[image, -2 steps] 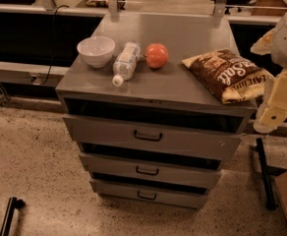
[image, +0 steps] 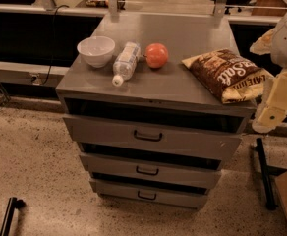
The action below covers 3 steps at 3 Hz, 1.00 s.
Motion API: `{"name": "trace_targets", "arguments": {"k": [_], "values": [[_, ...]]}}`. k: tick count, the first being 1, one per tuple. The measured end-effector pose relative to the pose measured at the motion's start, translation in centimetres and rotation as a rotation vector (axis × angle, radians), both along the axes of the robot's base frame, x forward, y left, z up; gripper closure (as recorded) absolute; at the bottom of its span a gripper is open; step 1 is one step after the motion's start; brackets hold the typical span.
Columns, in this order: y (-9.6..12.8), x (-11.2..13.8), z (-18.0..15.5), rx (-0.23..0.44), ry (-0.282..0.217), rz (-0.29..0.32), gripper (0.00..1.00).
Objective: Open bottom drawer
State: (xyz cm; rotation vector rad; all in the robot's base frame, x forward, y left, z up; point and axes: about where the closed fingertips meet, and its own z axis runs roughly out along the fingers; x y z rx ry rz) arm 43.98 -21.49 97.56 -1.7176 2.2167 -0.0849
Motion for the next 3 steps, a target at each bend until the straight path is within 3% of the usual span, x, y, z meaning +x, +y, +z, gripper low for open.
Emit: {"name": "trace_targets", "arguments": {"k": [2,3], "values": [[3.2,1.5,-10.6,0.129,0.085,0.072,0.0],[3.4,1.6,-11.5,0.131,0.089,0.073,0.0]]}}
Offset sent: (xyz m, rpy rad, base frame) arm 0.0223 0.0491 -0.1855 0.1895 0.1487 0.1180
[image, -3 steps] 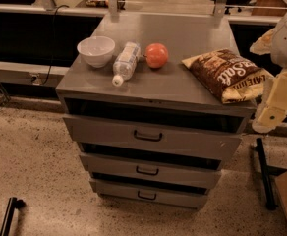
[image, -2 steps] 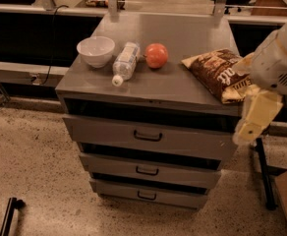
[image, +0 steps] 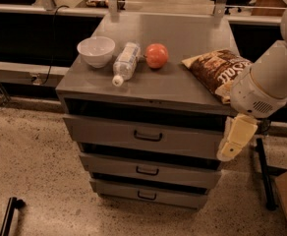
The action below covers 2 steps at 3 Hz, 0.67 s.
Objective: Open bottom drawer
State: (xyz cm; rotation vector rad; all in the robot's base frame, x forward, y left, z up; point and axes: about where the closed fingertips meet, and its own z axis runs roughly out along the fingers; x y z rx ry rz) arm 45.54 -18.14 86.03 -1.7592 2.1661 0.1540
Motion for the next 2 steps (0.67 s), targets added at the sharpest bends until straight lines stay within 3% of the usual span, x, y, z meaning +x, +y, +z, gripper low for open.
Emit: {"name": "trace_targets", "arguments": {"k": [1,2], "values": [[1.3,0.0,-4.5,0.052,0.109,0.031,0.0],[6.2,-1.5,-10.8,0.136,0.223,0.153,0.0]]}}
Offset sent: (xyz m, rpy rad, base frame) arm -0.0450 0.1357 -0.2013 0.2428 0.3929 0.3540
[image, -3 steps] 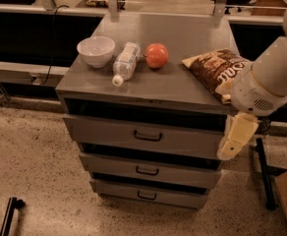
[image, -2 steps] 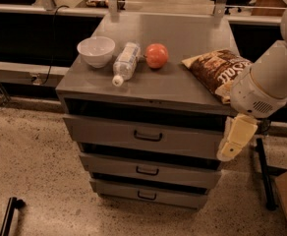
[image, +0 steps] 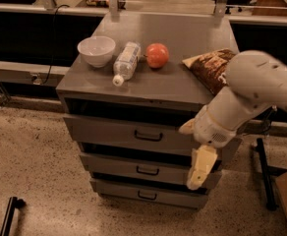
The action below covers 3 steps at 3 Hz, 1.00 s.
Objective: Open bottom drawer
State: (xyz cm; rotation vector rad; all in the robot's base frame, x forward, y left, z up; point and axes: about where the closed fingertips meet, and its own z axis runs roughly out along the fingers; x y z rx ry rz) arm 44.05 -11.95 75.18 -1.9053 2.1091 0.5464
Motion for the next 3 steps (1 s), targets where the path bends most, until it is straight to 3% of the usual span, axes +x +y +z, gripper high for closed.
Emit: {"name": "trace_targets", "arguments": {"k": [1,3], "values": [[4.7,-2.4,-4.7,0.06,0.065,0.124,0.0],[6.7,-3.4,-7.6,0.073,0.055,0.143,0.0]]}}
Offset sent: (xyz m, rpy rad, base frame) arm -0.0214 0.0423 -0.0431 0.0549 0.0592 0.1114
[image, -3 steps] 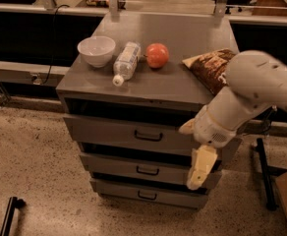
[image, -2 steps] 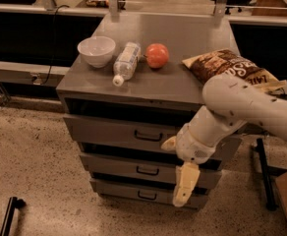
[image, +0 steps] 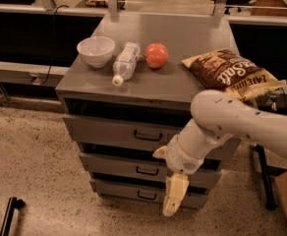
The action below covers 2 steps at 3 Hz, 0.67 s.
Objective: Open bottom drawer
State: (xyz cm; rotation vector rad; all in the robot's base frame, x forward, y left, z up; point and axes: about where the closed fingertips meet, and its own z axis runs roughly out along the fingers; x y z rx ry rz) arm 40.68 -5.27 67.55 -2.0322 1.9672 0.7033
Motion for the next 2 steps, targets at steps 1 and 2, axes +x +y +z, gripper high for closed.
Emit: {"name": "trace_targets", "arguments": {"k": [1,2], "values": [[1.5,-3.7,-3.5,0.006,-0.08,0.035,0.0],[1.6,-5.9,-6.1,0.001,-0.083,0.019,0.0]]}}
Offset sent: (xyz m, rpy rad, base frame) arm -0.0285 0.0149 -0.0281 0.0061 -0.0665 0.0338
